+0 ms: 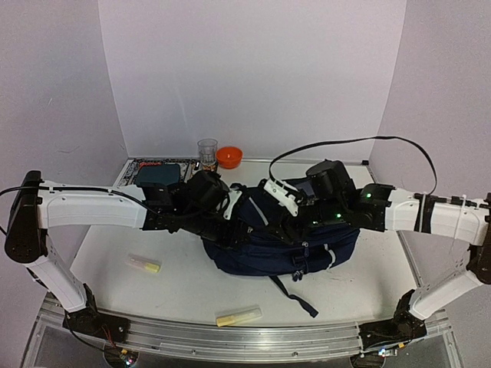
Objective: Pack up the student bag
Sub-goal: Hold the student bag at the center of the board, then unzip the upper front pocket of the student bag, then pick up the pen at the center of the board.
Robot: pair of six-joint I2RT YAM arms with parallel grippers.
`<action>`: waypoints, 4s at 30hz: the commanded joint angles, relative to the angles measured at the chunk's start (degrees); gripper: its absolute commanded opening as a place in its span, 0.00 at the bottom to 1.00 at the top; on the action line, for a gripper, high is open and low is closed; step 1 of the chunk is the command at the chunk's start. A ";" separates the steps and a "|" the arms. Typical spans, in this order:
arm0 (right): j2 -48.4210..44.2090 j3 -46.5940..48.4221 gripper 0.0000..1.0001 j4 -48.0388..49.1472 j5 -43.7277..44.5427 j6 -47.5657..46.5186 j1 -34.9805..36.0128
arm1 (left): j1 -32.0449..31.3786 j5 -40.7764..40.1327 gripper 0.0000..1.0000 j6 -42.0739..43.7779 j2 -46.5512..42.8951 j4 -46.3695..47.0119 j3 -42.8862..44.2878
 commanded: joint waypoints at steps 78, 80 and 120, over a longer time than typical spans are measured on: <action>-2.14 -8.50 0.00 34.30 28.95 -9.22 2.61 | 23.58 -5.42 0.44 6.53 10.79 -7.22 14.71; -2.28 -10.60 0.00 36.90 28.46 -9.81 2.61 | 23.96 -9.01 0.52 5.54 8.41 -7.95 12.88; 2.96 -7.86 0.00 39.75 24.52 -8.83 2.61 | 25.73 -14.15 0.07 -2.19 18.07 -16.66 11.01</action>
